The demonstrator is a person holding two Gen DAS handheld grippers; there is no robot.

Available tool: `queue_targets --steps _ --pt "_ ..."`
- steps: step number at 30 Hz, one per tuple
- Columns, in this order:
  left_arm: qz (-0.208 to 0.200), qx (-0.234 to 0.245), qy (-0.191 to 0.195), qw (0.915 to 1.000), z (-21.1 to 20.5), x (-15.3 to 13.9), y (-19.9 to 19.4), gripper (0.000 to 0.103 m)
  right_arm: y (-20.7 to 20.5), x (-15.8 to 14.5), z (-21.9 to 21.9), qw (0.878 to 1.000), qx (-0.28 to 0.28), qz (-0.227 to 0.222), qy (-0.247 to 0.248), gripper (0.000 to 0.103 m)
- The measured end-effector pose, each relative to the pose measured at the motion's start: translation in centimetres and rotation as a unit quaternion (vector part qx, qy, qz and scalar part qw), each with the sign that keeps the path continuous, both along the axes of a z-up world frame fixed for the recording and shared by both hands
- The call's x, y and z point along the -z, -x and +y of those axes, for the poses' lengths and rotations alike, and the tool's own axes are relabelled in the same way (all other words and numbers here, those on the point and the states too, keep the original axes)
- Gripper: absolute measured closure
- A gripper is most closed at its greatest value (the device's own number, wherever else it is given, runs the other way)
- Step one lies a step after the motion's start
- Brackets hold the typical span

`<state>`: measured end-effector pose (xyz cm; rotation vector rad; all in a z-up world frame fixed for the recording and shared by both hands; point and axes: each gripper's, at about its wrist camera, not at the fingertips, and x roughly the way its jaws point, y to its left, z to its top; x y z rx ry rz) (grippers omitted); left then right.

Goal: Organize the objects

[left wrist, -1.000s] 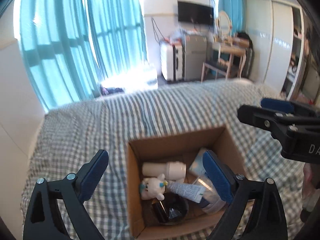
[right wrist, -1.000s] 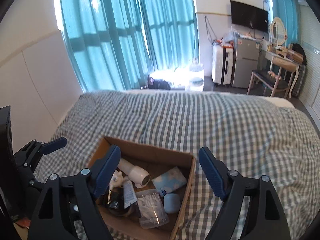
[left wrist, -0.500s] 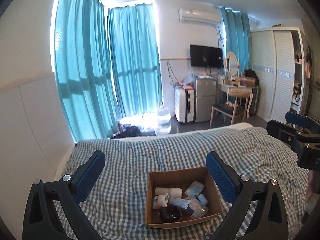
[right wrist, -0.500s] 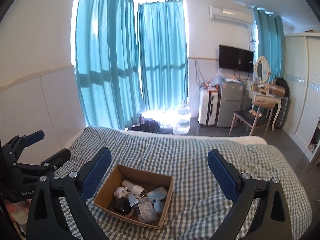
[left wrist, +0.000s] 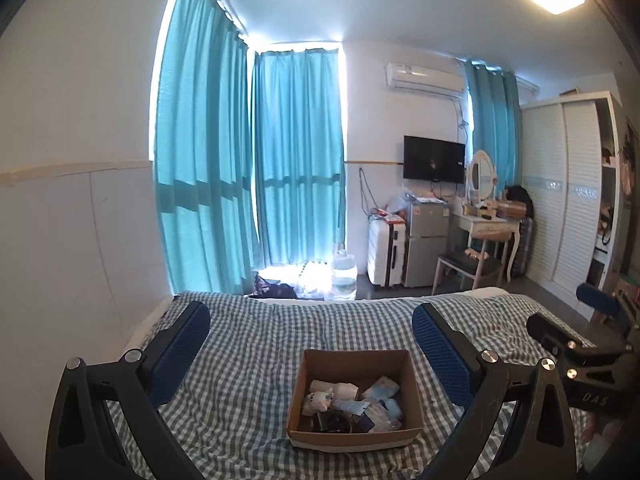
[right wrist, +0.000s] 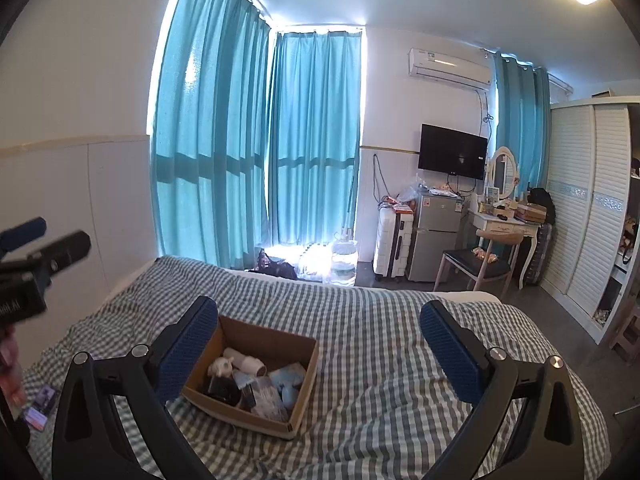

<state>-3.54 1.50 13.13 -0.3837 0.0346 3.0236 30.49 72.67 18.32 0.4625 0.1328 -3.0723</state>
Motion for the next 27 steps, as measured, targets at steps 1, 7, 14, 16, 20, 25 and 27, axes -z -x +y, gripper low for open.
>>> queue_targets --steps 1,7,14,16,20,25,27 --pt "0.002 -0.004 0.001 1.0000 0.0 0.6 -0.4 0.000 -0.2 0.7 0.2 1.000 0.002 -0.001 0.000 0.001" --pt "-0.011 -0.018 0.006 0.9998 0.3 4.5 -1.2 0.000 -0.7 5.3 0.8 1.000 0.010 -0.014 -0.004 0.001" --pt "-0.055 -0.017 0.033 0.9978 1.1 10.5 -0.6 0.000 -0.6 11.1 1.1 0.999 0.010 -0.042 0.008 0.001" --pt "-0.067 -0.012 0.041 0.9969 1.4 11.9 -0.5 0.000 -0.4 12.5 1.1 0.998 0.012 -0.056 0.004 0.001" --pt "-0.080 -0.004 0.056 0.9953 1.8 13.5 -0.7 0.000 -0.1 14.6 1.0 0.997 0.014 -0.079 0.005 0.001" --pt "-0.088 0.001 0.056 0.9946 2.0 13.9 -0.9 0.000 -0.3 14.6 1.1 0.997 0.018 -0.076 0.007 0.001" --pt "-0.089 0.000 0.053 0.9946 2.0 13.8 -1.0 0.000 -0.4 14.5 1.1 0.997 0.019 -0.077 0.008 0.001"
